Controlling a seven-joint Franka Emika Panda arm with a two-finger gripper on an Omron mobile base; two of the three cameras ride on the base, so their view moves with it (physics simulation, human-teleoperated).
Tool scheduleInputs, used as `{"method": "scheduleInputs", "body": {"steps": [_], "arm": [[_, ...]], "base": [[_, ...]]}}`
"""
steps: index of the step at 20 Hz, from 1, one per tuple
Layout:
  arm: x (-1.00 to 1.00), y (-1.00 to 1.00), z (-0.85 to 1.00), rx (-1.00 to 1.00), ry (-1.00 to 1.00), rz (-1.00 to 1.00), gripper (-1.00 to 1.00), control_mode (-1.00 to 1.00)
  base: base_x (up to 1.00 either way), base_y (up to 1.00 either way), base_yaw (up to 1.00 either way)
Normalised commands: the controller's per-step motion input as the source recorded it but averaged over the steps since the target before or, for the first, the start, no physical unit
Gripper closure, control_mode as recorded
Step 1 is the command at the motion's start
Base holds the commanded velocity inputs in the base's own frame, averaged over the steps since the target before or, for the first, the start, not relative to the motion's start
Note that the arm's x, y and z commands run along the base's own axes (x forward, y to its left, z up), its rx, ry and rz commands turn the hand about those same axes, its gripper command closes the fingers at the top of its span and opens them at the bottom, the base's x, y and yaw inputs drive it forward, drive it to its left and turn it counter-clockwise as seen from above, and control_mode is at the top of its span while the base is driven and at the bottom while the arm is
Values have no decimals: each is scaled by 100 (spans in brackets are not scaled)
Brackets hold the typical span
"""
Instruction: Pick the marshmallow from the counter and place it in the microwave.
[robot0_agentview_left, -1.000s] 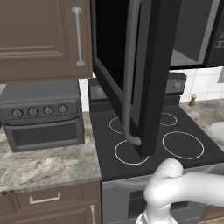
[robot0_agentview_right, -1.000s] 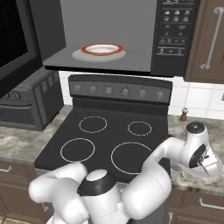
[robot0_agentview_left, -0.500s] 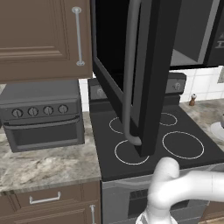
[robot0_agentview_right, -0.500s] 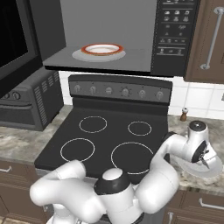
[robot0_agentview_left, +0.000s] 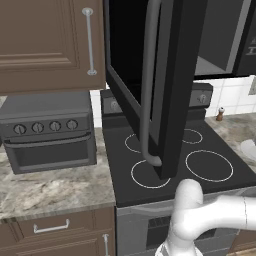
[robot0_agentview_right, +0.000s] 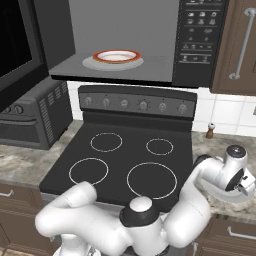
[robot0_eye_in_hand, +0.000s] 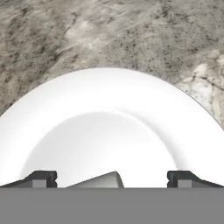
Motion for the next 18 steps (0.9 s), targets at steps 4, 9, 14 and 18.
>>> {"method": "scheduleInputs", "body": {"steps": [4, 9, 14, 18], "arm": [[3, -14, -24, 0, 4, 10, -100, -100], [15, 0, -20, 0, 6, 9, -100, -100], [1, 0, -5, 0, 5, 9, -100, -100], [-12, 0, 0, 0, 5, 6, -100, -100]], "base": [[0, 0, 0], [0, 0, 0], [0, 0, 0], [0, 0, 0]]}}
